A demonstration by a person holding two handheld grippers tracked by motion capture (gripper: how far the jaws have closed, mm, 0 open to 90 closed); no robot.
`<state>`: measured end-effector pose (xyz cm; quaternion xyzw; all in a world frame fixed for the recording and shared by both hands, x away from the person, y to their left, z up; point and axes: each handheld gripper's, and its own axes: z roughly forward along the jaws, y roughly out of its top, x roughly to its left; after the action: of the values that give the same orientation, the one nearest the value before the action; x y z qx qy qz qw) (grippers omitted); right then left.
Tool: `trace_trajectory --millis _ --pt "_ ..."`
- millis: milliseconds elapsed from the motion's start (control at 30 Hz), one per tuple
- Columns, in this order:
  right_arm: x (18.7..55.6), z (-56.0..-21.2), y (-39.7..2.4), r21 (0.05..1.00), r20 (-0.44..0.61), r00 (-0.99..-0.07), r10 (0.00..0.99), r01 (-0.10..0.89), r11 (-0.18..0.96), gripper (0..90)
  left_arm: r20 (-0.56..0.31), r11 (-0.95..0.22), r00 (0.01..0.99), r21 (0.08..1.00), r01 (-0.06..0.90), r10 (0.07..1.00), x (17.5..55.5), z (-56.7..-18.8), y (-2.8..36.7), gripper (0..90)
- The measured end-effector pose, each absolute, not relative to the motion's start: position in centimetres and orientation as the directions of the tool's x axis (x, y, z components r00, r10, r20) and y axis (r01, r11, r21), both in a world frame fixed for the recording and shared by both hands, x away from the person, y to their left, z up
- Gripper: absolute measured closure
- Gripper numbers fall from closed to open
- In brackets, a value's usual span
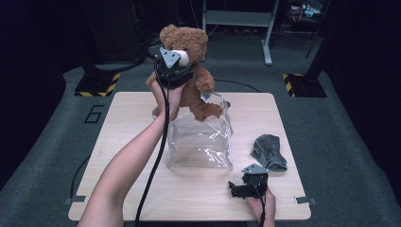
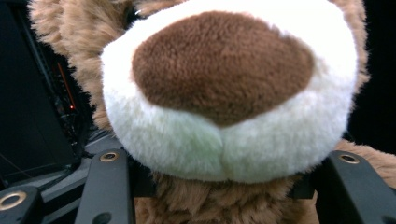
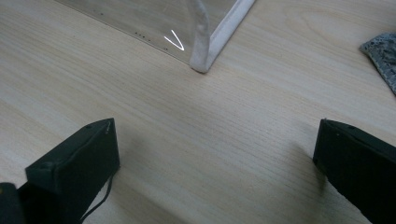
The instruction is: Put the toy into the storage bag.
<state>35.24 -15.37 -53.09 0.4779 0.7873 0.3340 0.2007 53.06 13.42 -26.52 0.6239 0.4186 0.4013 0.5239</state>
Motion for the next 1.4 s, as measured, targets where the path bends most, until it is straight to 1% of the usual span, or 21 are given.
trace_trajectory --millis 233,400,633,967,1167,1233,1400 --pt "35.3 -53.1 -15.4 0.718 0.003 -0.463 0.886 0.618 0.321 0.0 0.023 -0.085 0.389 0.986 0.143 0.921 51.8 -26.3 13.6 42.5" --pt "35.3 -53.1 -15.4 0.716 0.004 -0.471 0.882 0.617 0.327 0.0 -0.041 -0.060 0.428 0.974 0.220 0.903 51.7 -27.2 13.2 42.4" --pt "35.3 -53.1 -15.4 0.715 0.002 -0.472 0.882 0.617 0.328 0.0 -0.017 -0.093 0.435 0.969 0.229 0.900 51.7 -29.0 13.1 42.2" --pt "35.3 -53.1 -15.4 0.715 0.004 -0.473 0.881 0.617 0.328 0.0 0.024 -0.147 0.452 0.960 0.238 0.892 51.0 -29.4 13.0 40.6" --pt "35.3 -53.1 -15.4 0.716 0.002 -0.472 0.882 0.616 0.328 0.0 0.006 -0.165 0.476 0.942 0.292 0.880 51.2 -30.0 12.6 40.4" --pt "35.3 -53.1 -15.4 0.717 0.002 -0.471 0.882 0.616 0.327 0.0 0.021 -0.198 0.493 0.930 0.311 0.870 51.1 -30.3 12.4 40.1" --pt "35.3 -53.1 -15.4 0.716 0.005 -0.469 0.883 0.618 0.324 0.0 0.026 -0.225 0.512 0.917 0.330 0.859 50.8 -31.2 11.8 38.5"
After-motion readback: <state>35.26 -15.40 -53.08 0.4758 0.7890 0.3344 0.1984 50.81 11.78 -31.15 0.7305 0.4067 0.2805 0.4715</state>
